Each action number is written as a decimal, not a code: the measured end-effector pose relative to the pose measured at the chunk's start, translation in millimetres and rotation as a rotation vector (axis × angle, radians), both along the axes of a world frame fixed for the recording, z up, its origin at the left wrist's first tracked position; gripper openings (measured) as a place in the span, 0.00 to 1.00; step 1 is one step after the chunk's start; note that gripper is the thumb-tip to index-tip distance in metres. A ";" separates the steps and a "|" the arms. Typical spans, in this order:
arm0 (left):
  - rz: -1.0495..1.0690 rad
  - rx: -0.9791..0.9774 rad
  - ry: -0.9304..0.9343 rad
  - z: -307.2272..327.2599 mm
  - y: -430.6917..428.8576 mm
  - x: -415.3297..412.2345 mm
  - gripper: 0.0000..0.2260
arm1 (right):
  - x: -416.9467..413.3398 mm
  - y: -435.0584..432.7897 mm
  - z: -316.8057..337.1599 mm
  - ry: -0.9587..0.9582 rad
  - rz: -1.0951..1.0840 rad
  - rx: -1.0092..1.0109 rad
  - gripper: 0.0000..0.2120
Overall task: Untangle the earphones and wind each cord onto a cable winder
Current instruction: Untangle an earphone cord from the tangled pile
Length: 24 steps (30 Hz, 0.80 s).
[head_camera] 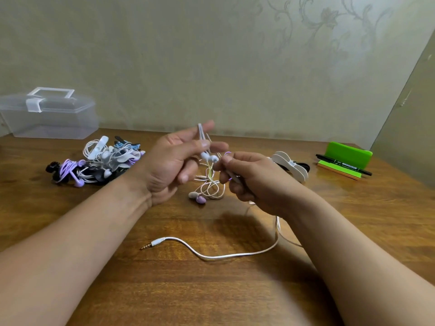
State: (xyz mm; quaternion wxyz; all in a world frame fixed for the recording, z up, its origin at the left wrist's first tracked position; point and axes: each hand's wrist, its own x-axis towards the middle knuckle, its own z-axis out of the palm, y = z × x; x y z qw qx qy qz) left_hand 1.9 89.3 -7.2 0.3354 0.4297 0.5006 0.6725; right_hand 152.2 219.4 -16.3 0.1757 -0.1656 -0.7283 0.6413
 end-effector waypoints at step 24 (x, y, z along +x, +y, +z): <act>0.002 -0.361 0.825 3.5 -17.5 3.3 0.16 | 16.4 -2.7 21.1 0.088 -0.269 0.752 0.10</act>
